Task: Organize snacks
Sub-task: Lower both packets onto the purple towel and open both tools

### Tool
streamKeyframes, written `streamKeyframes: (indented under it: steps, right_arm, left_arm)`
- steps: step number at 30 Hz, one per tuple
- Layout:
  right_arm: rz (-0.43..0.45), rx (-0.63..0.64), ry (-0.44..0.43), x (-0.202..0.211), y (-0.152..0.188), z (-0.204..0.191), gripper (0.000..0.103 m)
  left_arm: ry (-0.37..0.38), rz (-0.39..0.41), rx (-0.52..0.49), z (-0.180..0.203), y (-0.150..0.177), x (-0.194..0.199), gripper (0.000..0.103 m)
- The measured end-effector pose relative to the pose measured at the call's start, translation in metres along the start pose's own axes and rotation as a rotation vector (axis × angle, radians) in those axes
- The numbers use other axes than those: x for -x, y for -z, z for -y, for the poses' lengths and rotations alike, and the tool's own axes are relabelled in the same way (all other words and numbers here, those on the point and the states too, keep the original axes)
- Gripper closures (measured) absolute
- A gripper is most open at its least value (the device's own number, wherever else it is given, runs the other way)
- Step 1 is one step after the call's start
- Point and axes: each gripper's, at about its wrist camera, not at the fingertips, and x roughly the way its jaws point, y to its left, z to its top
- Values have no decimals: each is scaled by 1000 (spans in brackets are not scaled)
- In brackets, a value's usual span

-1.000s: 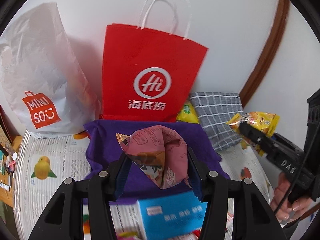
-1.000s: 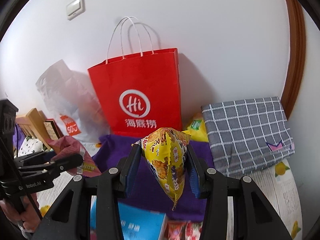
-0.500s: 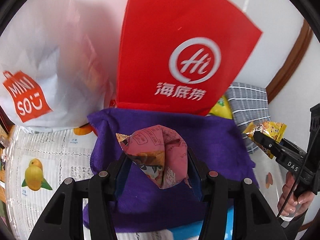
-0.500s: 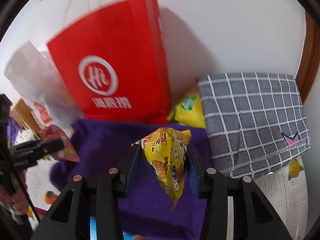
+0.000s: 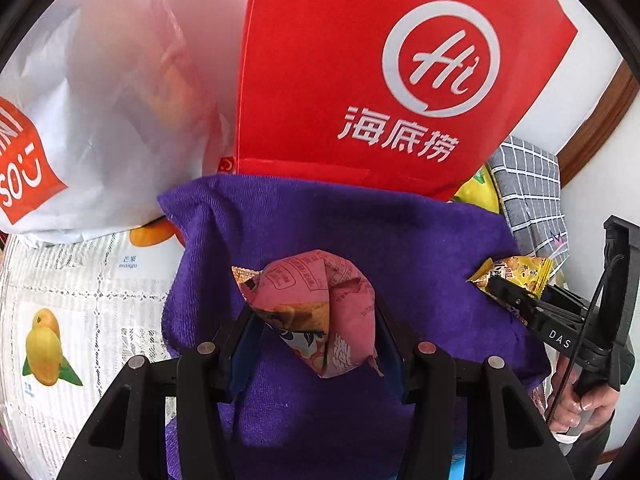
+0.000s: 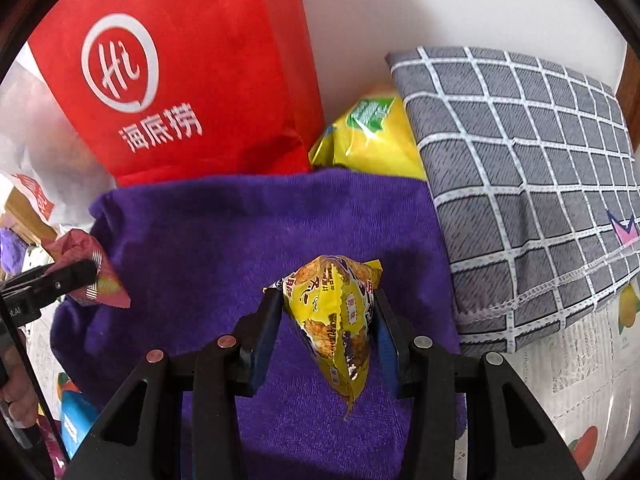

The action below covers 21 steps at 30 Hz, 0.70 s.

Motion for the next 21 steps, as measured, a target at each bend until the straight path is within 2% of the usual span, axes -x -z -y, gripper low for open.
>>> streamKeyframes:
  steps: [8,12,15,19,21]
  right_arm:
    - [-26,-1,-38,-3,3,-5,57]
    - [-14,11,-47,11,1,-8,44]
    - [21,11,-52,26,-1,-8,39]
    - [71,10,-56,47,-9,-6,37]
    - [91,6,-57,58,-9,0,37]
  left_arm:
    - [5,-29,1,1,2,-12,52]
    - [8,-41,-6,7,3,-18,50]
    - [9,-39,-13,9,3,-19,50]
    - [0,-47,-23,12,3,-18,33]
    - [-24,-36,-37,15,3,-17,31]
